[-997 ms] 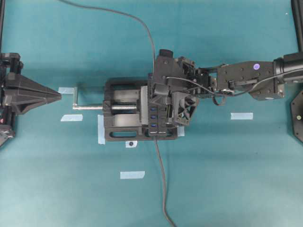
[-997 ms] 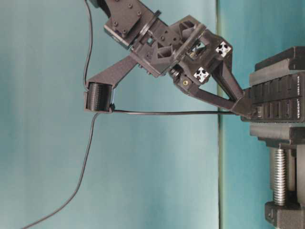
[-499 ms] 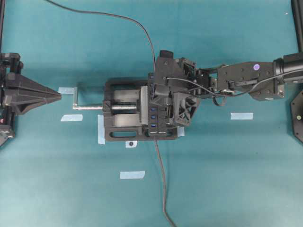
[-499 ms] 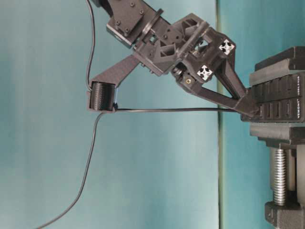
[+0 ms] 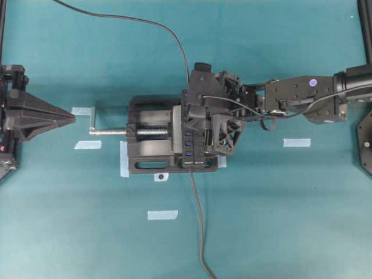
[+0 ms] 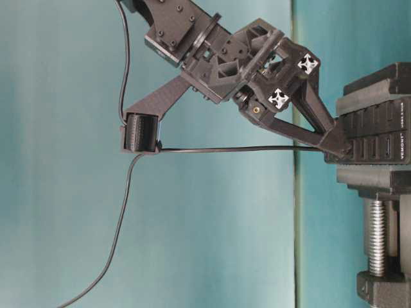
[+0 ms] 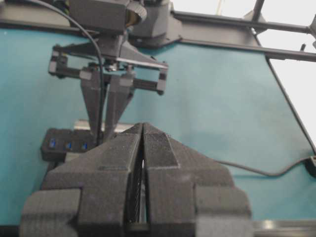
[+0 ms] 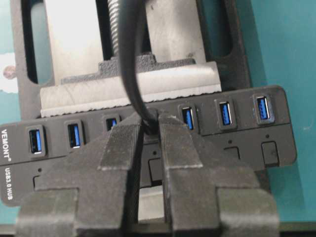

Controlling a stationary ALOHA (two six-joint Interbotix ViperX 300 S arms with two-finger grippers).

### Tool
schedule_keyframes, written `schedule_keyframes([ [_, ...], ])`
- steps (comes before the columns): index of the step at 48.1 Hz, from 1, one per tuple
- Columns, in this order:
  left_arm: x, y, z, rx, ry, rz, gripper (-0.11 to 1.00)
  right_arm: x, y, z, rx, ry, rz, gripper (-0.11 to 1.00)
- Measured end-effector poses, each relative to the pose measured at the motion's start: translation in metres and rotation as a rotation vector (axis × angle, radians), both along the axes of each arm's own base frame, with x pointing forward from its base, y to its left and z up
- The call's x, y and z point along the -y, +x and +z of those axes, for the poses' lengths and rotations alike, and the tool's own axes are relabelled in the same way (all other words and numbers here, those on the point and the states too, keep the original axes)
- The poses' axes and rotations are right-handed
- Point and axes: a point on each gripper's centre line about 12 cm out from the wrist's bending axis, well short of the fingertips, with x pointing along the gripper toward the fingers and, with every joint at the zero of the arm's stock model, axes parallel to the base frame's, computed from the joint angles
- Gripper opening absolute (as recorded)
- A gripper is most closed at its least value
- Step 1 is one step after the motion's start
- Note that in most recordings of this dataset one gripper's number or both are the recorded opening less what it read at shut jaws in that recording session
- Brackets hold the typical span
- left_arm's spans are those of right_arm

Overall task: Insert the USB into the center port of the fixed hub
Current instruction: 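Push the USB plug into the center port with the right gripper, then open the right gripper to release the inserted plug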

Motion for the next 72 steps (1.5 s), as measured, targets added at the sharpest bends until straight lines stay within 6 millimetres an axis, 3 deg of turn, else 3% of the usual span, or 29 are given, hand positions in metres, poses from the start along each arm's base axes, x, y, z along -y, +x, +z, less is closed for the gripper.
schedule_keyframes([
  [36, 0.0, 0.0, 0.0, 0.0, 0.0, 0.0, 0.0, -0.0002, 0.0029, 0.0048, 0.003, -0.001, 0.001, 0.11],
  [45, 0.0, 0.0, 0.0, 0.0, 0.0, 0.0, 0.0, -0.0003, 0.0025, 0.0039, -0.003, 0.001, 0.0, 0.23],
  [58, 0.0, -0.0001, -0.0006, -0.002, 0.0, 0.0, 0.0, 0.0009, 0.0, 0.0015, -0.029, 0.001, -0.004, 0.52],
  [72, 0.0, -0.0001, -0.0006, -0.002, -0.018, 0.002, 0.0, 0.0017, 0.0008, 0.0022, -0.034, 0.001, -0.006, 0.56],
])
